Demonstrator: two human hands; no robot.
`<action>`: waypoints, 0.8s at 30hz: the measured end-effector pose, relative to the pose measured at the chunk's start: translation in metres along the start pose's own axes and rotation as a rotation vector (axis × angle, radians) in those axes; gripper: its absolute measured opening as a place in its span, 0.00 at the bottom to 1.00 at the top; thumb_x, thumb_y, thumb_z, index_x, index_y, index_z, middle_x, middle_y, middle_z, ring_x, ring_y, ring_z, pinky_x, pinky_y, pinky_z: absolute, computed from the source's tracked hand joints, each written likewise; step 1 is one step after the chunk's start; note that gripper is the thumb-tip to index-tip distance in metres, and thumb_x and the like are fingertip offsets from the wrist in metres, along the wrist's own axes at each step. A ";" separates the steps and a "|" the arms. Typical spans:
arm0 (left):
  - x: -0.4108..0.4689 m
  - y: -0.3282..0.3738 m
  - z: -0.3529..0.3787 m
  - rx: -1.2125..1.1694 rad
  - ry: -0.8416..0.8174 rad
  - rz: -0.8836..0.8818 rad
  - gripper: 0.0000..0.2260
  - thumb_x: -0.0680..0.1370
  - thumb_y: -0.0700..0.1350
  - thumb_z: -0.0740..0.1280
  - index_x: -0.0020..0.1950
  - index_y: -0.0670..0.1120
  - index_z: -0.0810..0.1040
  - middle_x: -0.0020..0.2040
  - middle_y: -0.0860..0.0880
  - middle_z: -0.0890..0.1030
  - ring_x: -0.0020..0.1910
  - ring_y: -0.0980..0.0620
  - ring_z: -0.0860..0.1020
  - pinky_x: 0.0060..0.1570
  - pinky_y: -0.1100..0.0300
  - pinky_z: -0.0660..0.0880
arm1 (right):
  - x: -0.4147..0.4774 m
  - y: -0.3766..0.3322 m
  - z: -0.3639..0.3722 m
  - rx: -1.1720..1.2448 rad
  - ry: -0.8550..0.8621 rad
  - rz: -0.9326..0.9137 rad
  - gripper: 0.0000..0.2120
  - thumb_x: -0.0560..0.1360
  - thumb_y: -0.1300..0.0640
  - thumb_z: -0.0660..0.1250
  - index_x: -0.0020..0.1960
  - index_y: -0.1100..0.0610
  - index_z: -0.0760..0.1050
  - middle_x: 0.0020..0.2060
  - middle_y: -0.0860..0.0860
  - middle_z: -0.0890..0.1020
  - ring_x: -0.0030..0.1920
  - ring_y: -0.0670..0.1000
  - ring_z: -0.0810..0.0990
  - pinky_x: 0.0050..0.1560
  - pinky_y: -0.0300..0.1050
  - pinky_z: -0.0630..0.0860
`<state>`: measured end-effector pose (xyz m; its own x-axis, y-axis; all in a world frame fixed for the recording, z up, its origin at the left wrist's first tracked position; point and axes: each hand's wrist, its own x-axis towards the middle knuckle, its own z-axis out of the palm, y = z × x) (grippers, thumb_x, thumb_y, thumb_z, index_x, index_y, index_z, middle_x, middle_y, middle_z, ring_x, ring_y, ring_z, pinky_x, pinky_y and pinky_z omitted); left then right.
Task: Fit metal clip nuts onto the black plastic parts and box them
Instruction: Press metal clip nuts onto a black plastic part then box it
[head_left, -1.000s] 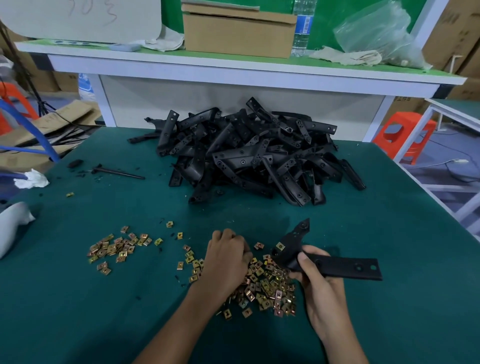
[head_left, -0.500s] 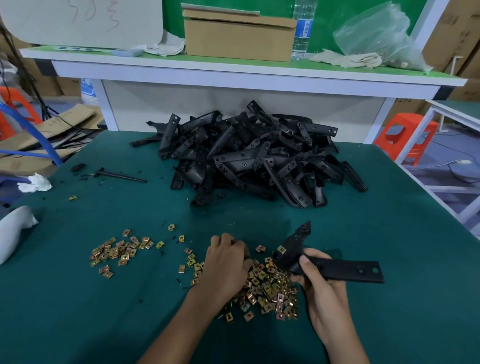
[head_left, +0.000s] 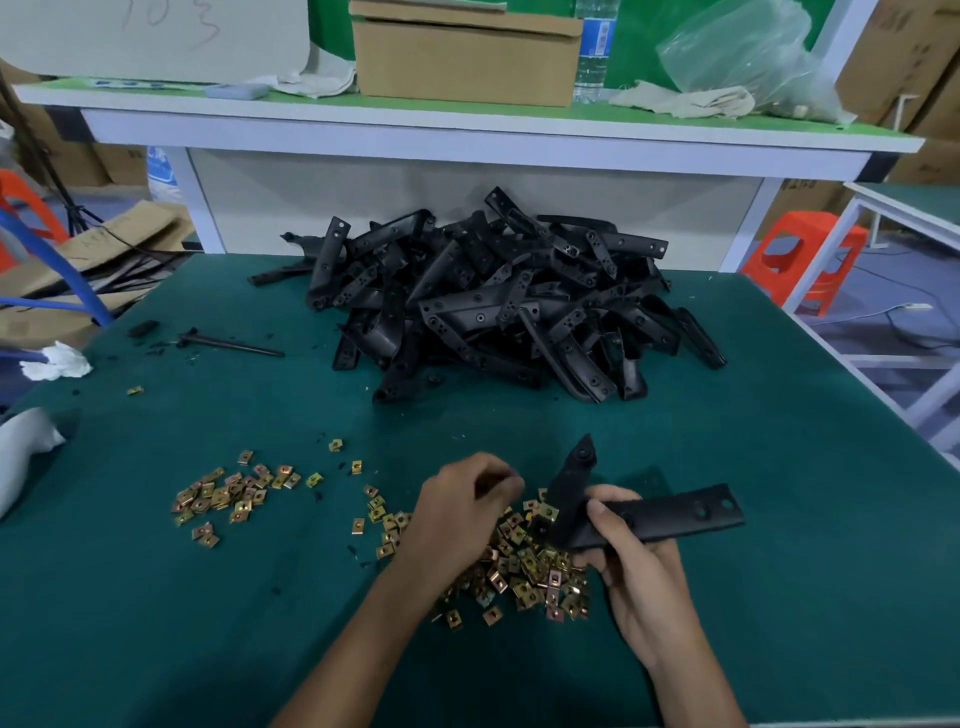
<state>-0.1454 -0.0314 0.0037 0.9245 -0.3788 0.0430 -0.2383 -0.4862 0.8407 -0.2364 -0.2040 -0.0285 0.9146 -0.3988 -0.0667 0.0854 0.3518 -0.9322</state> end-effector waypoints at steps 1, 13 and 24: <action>-0.001 0.001 0.000 -0.117 -0.017 -0.069 0.02 0.78 0.54 0.70 0.49 0.58 0.82 0.44 0.63 0.83 0.46 0.68 0.79 0.42 0.72 0.73 | -0.001 -0.001 0.000 -0.004 -0.010 0.001 0.15 0.69 0.51 0.75 0.51 0.59 0.81 0.45 0.61 0.85 0.42 0.54 0.84 0.34 0.42 0.79; -0.012 0.021 0.008 -0.837 -0.236 -0.351 0.08 0.80 0.45 0.69 0.51 0.42 0.85 0.51 0.42 0.86 0.48 0.48 0.82 0.58 0.49 0.78 | -0.003 -0.003 -0.001 -0.043 -0.067 0.006 0.13 0.67 0.51 0.80 0.44 0.57 0.81 0.37 0.60 0.83 0.35 0.55 0.82 0.33 0.45 0.78; -0.012 0.016 -0.003 -0.702 -0.317 -0.338 0.08 0.79 0.45 0.70 0.49 0.41 0.85 0.44 0.44 0.83 0.42 0.50 0.79 0.51 0.53 0.78 | -0.002 0.004 -0.004 -0.098 -0.087 -0.013 0.12 0.70 0.54 0.79 0.45 0.60 0.79 0.37 0.61 0.81 0.35 0.55 0.81 0.31 0.44 0.76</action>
<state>-0.1597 -0.0328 0.0184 0.7605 -0.5550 -0.3371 0.3737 -0.0505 0.9262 -0.2399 -0.2052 -0.0339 0.9448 -0.3266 -0.0269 0.0628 0.2610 -0.9633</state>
